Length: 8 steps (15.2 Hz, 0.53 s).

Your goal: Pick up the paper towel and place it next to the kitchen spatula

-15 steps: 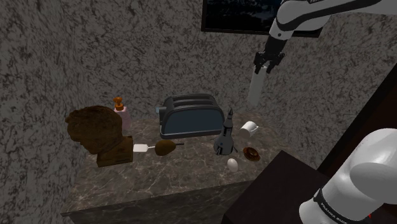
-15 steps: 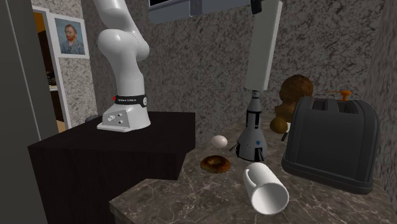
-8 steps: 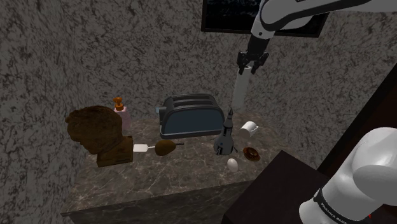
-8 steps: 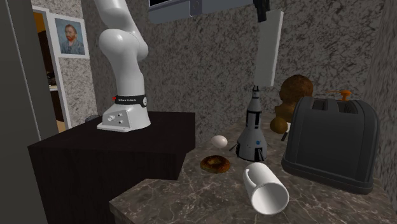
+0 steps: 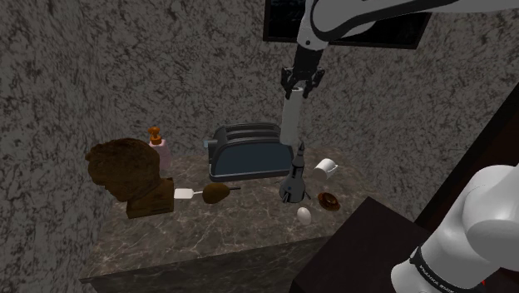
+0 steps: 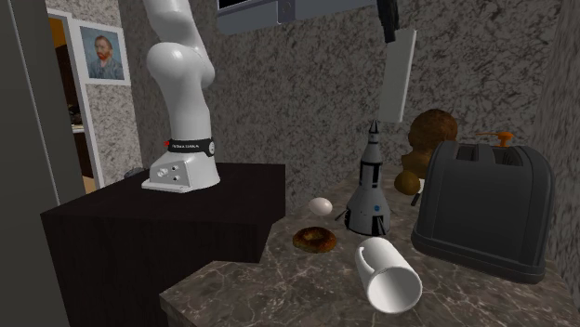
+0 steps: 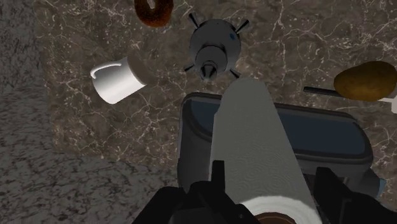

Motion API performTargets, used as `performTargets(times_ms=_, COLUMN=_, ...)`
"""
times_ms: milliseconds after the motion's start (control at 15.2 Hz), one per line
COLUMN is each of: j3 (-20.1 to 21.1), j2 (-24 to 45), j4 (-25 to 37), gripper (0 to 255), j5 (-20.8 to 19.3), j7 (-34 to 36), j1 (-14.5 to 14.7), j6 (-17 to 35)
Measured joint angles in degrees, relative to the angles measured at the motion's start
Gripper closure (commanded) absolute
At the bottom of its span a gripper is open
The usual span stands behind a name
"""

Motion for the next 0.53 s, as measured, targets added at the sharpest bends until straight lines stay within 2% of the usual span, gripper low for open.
performTargets(times_ms=132, j3=1.4, j2=1.4, j4=1.0, gripper=255, j5=-0.1, j7=2.4, j1=0.9, j6=0.2)
performTargets(times_ms=528, j3=5.6, j2=8.3, j4=9.4, gripper=255, j5=-0.8, j7=9.6, j1=3.9, j6=-2.1)
